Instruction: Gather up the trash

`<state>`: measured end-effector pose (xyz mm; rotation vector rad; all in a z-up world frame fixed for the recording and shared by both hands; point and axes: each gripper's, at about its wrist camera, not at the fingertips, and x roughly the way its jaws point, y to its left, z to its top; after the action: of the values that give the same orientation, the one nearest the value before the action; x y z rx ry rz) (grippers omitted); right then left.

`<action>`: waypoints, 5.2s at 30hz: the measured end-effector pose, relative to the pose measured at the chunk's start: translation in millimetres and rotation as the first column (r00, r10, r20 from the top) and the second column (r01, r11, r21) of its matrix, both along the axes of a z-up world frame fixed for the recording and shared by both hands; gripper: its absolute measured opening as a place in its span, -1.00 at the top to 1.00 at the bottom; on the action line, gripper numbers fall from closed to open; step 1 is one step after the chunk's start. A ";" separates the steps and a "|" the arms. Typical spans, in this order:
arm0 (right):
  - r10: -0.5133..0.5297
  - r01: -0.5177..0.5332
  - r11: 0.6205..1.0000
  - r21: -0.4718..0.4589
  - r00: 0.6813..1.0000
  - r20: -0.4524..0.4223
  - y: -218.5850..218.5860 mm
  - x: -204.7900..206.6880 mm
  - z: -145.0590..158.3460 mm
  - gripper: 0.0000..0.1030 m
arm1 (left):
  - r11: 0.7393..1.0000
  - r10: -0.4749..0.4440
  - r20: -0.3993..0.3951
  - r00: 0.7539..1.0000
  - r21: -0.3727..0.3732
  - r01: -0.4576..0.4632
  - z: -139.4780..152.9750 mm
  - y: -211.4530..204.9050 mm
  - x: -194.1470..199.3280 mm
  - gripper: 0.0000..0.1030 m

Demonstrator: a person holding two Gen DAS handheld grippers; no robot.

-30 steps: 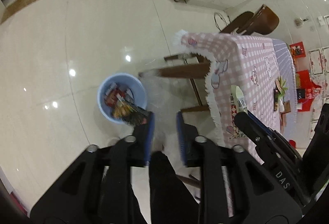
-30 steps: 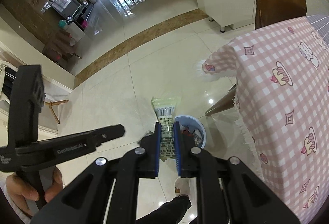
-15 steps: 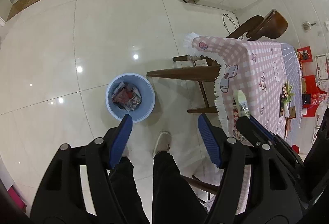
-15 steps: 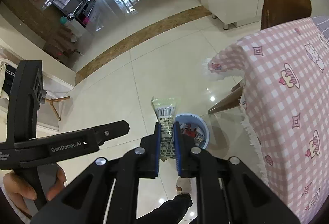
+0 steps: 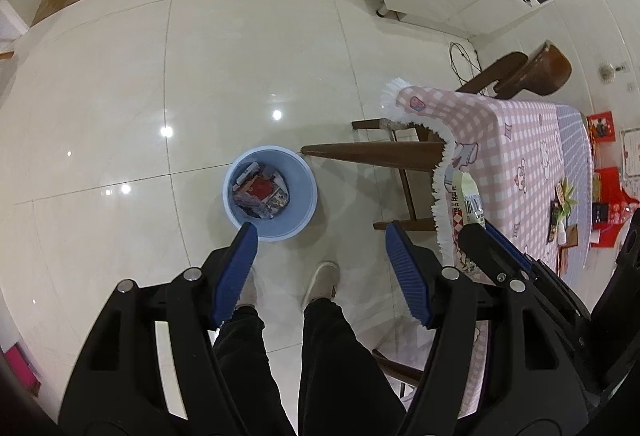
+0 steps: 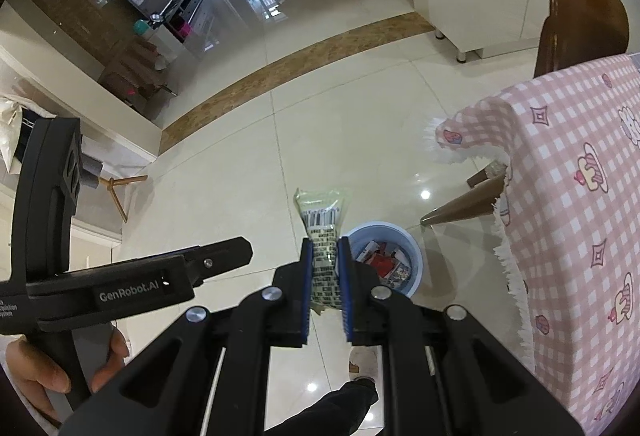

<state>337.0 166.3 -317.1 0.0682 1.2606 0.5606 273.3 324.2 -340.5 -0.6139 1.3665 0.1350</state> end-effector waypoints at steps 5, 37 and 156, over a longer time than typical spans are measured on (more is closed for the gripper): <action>0.016 -0.016 1.000 0.015 1.000 -0.008 3.3 0.0 0.6 0.70 | 0.999 0.035 0.000 0.999 0.006 -0.035 2.5 6.3 -5.2 -0.30; -0.456 0.457 0.889 -0.028 0.889 0.044 -333.5 36.6 6.5 0.50 | 0.925 -0.379 0.048 0.924 -0.002 0.379 16.3 -315.0 125.3 -0.31; -0.417 0.414 0.909 0.049 0.906 0.070 -387.4 115.3 -13.2 0.70 | 0.912 -0.404 0.081 0.911 0.112 0.395 -22.8 -379.8 205.9 0.74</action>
<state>452.3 -221.1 -330.3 0.3328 1.1163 0.2104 479.2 -55.5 -363.4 -0.2478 1.3509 -0.1621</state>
